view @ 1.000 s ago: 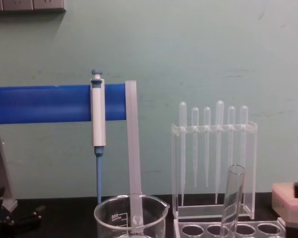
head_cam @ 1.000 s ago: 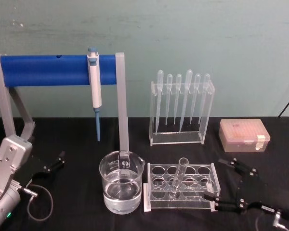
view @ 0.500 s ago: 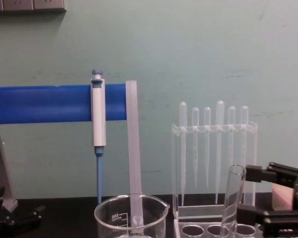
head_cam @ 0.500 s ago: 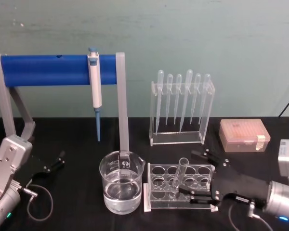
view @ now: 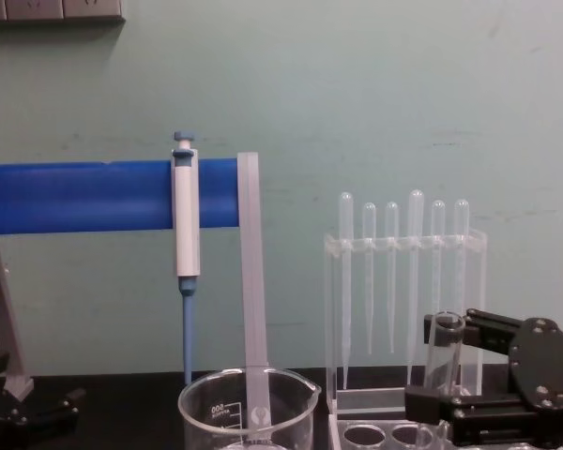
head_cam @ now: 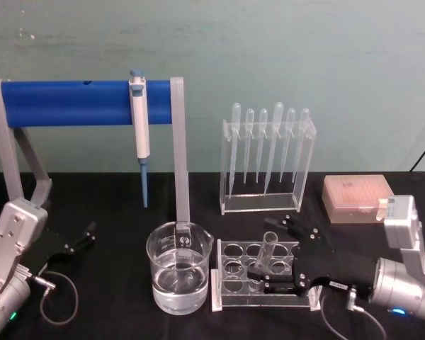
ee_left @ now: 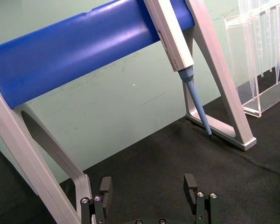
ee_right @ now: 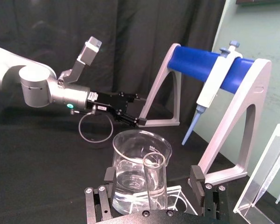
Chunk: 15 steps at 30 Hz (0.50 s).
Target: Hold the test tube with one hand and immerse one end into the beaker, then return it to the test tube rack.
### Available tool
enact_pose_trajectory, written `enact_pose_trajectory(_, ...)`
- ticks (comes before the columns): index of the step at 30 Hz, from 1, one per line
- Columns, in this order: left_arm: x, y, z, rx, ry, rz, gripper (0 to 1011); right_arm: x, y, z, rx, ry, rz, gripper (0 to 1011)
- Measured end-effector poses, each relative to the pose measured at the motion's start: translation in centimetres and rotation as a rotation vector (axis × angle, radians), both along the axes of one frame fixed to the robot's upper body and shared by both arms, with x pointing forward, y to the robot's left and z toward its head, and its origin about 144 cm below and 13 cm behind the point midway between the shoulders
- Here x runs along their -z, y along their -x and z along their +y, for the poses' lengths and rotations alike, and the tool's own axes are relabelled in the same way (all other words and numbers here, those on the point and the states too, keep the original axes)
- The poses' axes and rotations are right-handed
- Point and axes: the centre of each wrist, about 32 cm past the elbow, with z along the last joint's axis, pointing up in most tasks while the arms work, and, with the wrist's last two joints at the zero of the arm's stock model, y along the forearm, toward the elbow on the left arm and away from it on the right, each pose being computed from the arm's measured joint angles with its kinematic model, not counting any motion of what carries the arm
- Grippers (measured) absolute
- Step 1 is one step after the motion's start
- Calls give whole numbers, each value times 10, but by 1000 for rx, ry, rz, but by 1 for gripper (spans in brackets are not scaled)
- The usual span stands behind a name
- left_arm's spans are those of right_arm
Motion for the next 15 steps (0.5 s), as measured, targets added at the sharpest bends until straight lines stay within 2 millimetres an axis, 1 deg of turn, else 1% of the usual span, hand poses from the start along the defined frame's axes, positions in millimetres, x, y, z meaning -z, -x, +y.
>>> enact_pose_trajectory(15, 0, 0, 0, 0, 0, 0, 1000, 0, -3, 2, 19, 30, 12, 1002)
